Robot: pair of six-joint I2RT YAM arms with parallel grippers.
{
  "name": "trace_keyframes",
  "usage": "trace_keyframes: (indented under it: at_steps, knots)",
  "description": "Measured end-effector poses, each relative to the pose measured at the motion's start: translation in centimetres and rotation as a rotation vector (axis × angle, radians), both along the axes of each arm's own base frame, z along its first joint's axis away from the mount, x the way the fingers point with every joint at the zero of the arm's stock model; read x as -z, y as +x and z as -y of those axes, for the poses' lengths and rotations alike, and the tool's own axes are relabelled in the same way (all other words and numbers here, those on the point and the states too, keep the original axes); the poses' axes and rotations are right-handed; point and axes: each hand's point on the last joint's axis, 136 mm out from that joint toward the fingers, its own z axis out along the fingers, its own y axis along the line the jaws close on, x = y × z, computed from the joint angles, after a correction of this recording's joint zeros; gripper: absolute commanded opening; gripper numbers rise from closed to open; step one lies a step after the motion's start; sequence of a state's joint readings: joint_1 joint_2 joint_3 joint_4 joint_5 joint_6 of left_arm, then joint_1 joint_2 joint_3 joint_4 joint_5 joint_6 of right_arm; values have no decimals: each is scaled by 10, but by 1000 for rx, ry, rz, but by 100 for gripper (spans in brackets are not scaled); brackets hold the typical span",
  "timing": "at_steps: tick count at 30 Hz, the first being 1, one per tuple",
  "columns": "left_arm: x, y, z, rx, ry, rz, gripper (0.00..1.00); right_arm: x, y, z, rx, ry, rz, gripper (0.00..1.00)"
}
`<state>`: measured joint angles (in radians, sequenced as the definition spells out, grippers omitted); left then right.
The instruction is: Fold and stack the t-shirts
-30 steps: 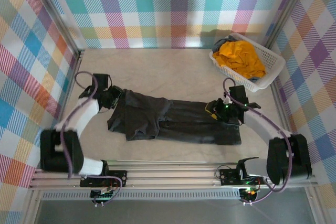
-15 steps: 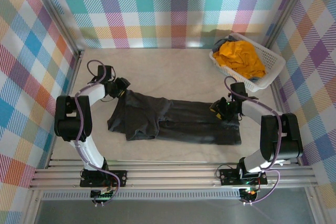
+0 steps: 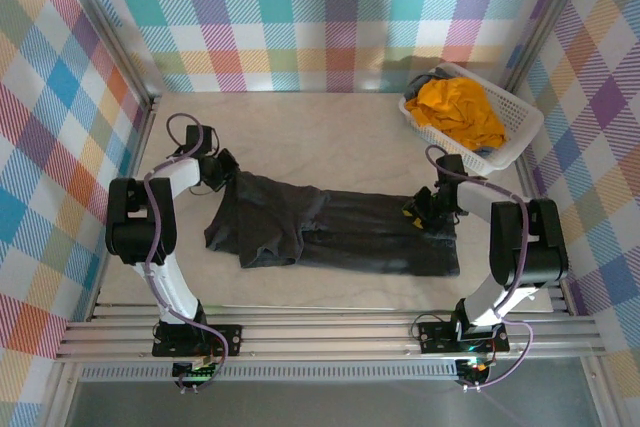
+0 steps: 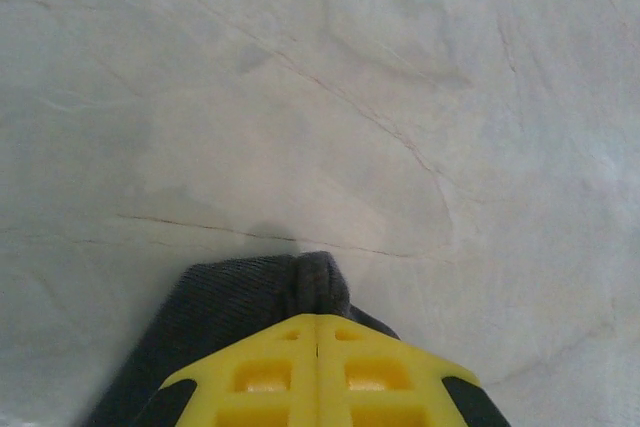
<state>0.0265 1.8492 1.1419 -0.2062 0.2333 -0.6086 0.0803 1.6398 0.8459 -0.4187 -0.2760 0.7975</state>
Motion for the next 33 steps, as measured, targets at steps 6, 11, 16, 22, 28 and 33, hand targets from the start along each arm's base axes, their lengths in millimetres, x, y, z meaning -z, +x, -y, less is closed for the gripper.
trace_keyframes:
  at_steps: [6,11,16,22,28,33]
  knots:
    - [1,-8,-29,-73,37,-27,0,1,0,3,8,-15,-19,29]
    - [2,-16,-35,-87,31,-58,0,1,0,2,7,-15,-25,30]
    - [7,-26,-39,-95,52,-107,0,0,1,3,0,-24,-29,30]
    - [3,-28,-37,-64,53,-121,10,-2,5,0,-50,-14,-10,37]
    - [-8,-32,-40,-59,67,-123,35,-13,8,-2,-137,-22,47,45]
    - [-53,-49,-38,-65,73,-24,40,-59,18,-5,-194,-26,184,49]
